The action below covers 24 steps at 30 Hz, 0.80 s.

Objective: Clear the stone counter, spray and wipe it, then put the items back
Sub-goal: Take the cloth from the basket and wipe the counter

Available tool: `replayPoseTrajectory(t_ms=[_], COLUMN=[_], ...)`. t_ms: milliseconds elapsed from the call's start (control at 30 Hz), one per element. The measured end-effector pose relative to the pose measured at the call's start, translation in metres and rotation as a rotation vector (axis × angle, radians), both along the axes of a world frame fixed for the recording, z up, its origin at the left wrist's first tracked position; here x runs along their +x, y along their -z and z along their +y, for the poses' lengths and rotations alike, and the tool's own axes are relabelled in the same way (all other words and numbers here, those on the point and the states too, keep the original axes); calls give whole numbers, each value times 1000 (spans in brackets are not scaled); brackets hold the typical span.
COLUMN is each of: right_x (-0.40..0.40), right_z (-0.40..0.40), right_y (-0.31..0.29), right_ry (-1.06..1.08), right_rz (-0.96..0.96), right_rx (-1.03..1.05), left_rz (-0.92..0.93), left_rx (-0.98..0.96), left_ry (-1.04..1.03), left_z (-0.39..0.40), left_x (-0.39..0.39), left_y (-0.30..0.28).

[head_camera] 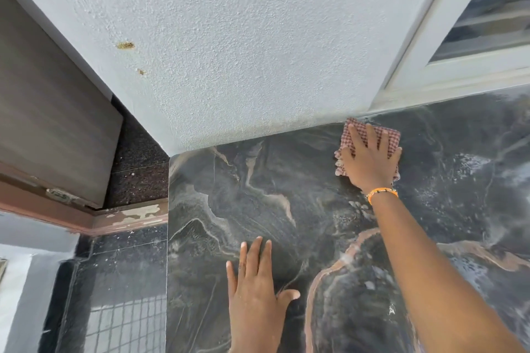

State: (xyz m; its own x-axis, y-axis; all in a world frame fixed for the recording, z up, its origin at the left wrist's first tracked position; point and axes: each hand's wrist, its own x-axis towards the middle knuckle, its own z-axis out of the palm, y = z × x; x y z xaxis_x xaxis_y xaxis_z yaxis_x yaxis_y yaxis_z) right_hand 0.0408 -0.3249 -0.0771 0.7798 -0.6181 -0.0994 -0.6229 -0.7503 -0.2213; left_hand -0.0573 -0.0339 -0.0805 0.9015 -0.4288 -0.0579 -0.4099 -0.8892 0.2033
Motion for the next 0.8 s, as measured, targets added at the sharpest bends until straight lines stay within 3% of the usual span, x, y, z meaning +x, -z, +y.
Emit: replayPoseTrajectory(t_ms=[133, 233, 333, 500, 600, 700, 800], right_x=[-32, -50, -57, -68, -89, -110, -128], right_z=[2, 37, 91, 191, 197, 154, 97], right_y=[1, 0, 0, 1, 3, 4, 2], right_ry=[104, 33, -162, -607, -822, -774, -566], right_rz=[-3, 2, -11, -58, -44, -10, 57], right_rx=[19, 10, 2, 52, 61, 28, -9], left_rz=[29, 76, 220, 245, 238, 271, 325], left_rx=[-64, -186, -319, -430, -416, -365, -349], left_ry=[-8, -56, -173, -363, -373, -293, -249], left_z=[0, 5, 19, 42, 42, 35, 33], left_x=[-2, -9, -20, -37, -51, -67, -78], left_y=[1, -4, -14, -18, -21, -27, -36])
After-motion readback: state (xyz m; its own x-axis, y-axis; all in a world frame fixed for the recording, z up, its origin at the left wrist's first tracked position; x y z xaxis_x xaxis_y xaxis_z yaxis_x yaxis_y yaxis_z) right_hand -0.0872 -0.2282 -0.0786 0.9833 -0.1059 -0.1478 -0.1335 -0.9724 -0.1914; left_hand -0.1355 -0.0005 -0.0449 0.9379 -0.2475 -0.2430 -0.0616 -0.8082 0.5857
